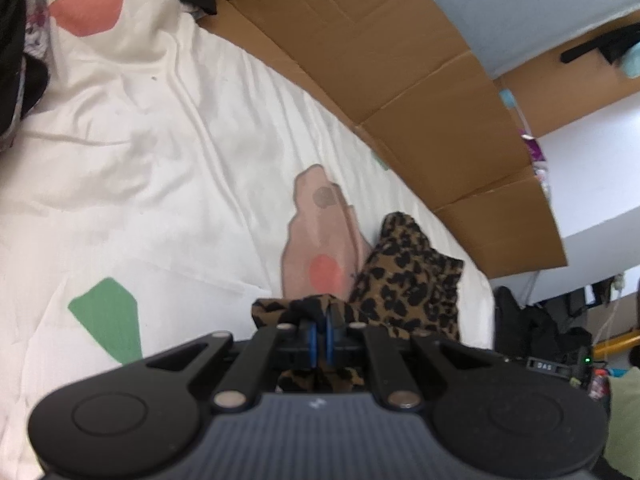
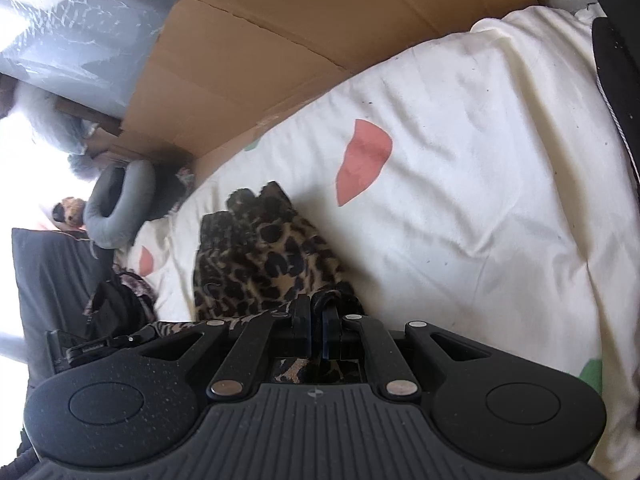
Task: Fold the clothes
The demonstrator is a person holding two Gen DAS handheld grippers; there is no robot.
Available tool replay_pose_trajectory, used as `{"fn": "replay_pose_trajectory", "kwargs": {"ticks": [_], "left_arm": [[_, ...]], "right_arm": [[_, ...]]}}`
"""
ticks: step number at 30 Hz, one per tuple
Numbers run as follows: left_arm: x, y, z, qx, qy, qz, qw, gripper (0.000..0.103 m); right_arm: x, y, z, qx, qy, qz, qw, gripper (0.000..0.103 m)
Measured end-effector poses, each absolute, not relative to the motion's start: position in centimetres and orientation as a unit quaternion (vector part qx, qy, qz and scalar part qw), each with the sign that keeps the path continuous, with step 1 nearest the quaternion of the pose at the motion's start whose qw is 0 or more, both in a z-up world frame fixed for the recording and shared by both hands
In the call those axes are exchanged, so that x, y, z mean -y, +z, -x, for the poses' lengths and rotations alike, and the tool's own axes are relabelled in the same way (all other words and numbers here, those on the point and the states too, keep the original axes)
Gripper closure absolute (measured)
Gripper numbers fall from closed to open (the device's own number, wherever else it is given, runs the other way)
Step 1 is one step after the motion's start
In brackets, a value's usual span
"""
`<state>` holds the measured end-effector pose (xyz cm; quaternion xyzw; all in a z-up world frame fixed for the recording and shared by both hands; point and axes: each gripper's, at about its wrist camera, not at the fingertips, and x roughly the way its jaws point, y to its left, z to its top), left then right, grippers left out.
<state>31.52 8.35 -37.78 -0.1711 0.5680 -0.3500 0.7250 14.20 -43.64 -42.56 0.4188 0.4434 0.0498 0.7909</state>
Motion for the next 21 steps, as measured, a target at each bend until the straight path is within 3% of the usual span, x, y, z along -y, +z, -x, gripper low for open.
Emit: {"fn": "replay_pose_trajectory", "kwargs": {"ticks": [4,7,9,11,13,21], "left_arm": [[-7.4,-38.5,-31.8,-0.578,-0.33,0.152,0.73,0.095],[-7.4,-37.3,-31.3,-0.568,-0.329,0.134,0.743,0.087],[-7.5,-36.3,-30.9,-0.559,-0.329,0.121,0.752,0.07],[-7.6,-35.3,-30.5,-0.549,-0.327,0.107,0.761,0.042],[-7.4,-34.6,-29.9,-0.541,-0.325,0.082,0.772,0.039],[-6.5,-36.0,-28.0,-0.557,-0.332,0.032,0.761,0.038]], "right_arm": [[43.7,-43.3,-15.1,-0.454,0.037,-0.407,0.791,0.097],[43.3,-42.8,-15.4,-0.469,0.031,-0.386,0.794,0.084],[43.1,-41.7,-15.0,-0.463,0.033,-0.368,0.806,0.056],[43.1,-40.6,-14.5,-0.456,0.031,-0.352,0.817,0.04],[43.0,-39.7,-13.9,-0.451,0.027,-0.337,0.826,0.033],[40.8,-39.0,-13.0,-0.47,0.047,-0.262,0.841,0.029]]}}
